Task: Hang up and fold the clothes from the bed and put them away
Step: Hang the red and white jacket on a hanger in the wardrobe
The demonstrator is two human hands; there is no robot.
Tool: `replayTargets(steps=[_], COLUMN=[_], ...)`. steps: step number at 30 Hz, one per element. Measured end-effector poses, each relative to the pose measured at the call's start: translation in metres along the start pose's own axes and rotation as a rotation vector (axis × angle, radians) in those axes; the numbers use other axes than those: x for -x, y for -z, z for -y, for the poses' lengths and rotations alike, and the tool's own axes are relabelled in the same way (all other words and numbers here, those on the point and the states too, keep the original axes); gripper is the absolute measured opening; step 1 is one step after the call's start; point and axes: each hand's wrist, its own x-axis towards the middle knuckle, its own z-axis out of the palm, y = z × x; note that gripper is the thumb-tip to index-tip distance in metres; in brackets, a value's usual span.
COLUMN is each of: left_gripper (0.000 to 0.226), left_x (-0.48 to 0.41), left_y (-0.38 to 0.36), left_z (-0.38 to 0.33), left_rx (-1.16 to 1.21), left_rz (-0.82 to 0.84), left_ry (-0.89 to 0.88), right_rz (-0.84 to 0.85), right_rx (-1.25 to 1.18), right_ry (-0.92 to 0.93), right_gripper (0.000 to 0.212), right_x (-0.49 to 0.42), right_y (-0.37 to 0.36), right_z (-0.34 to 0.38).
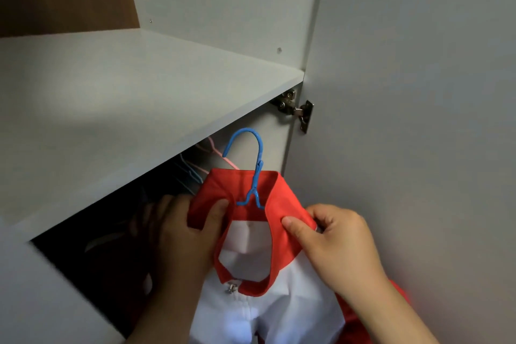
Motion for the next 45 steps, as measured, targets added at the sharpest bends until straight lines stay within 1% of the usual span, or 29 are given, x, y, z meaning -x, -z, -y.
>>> replayTargets(steps=[5, 7, 9, 12, 13, 15, 16, 17, 19, 22, 25, 30, 32, 34, 36, 40, 41, 43, 45], left_gripper=[0.055, 0.053, 0.053, 0.053, 0.054, 0.059, 0.062, 0.065, 0.071, 0.074, 0.061, 0.055, 0.051, 0.050, 0.049, 0.041, 0.038, 0.034, 0.038], left_x=[0.006, 0.006, 0.004, 0.003, 0.005, 0.013, 0.016, 0.018, 0.020, 0.020, 0.034, 0.049, 0.054, 0.057, 0.060, 0.052, 0.046, 0.031, 0.012], left_y=[-0.009, -0.011, -0.013, -0.013, -0.013, -0.013, -0.015, -0.019, -0.030, -0.042, -0.041, -0.026, -0.025, -0.023, -0.022, -0.030, -0.034, -0.041, -0.047], left_z=[0.013, 0.016, 0.019, 0.025, 0.028, 0.029, 0.027, 0.025, 0.024, 0.030, 0.041, 0.045, 0.047, 0.049, 0.053, 0.056, 0.056, 0.056, 0.059], left_rx=[0.061, 0.099, 0.087, 0.057, 0.042, 0.027, 0.033, 0.039, 0.006, -0.018, -0.116, -0.086, -0.053, -0.001, 0.001, 0.044, 0.095, 0.216, 0.276], left_rz=[-0.117, -0.158, -0.180, -0.182, -0.185, -0.198, -0.234, -0.259, -0.247, -0.212, -0.269, -0.312, -0.322, -0.313, -0.294, -0.264, -0.258, -0.258, -0.315], left_ry=[-0.126, -0.206, -0.259, -0.291, -0.297, -0.282, -0.274, -0.272, -0.240, -0.167, -0.132, -0.023, 0.018, 0.070, 0.097, 0.098, 0.125, 0.258, 0.372], right_rz=[-0.002, -0.015, -0.037, -0.154, -0.174, -0.180, -0.197, -0.220, -0.259, -0.307, -0.223, -0.174, -0.148, -0.117, -0.104, -0.150, -0.147, -0.135, -0.118], right_rx=[-0.056, -0.076, -0.082, -0.105, -0.103, -0.078, -0.065, -0.057, -0.010, 0.013, 0.010, -0.089, -0.109, -0.099, -0.109, -0.143, -0.153, -0.172, -0.188], right_ry=[0.075, 0.098, 0.105, 0.175, 0.196, 0.236, 0.259, 0.281, 0.320, 0.285, 0.296, 0.361, 0.363, 0.363, 0.351, 0.277, 0.273, 0.274, 0.271], right_gripper=[0.022, 0.020, 0.021, 0.034, 0.033, 0.026, 0.023, 0.026, 0.038, 0.037, 0.048, 0.051, 0.050, 0.041, 0.034, 0.038, 0.041, 0.044, 0.044], right_x=[0.009, 0.012, 0.013, 0.016, 0.018, 0.023, 0.025, 0.026, 0.024, 0.018, 0.020, 0.026, 0.025, 0.024, 0.023, 0.015, 0.011, 0.001, -0.010], right_y=[-0.005, -0.007, -0.013, -0.026, -0.030, -0.038, -0.040, -0.042, -0.046, -0.059, -0.068, -0.064, -0.065, -0.071, -0.081, -0.105, -0.110, -0.118, -0.124], right_z=[-0.007, -0.010, -0.011, -0.021, -0.025, -0.034, -0.040, -0.046, -0.059, -0.065, -0.068, -0.087, -0.096, -0.101, -0.104, -0.104, -0.103, -0.102, -0.102])
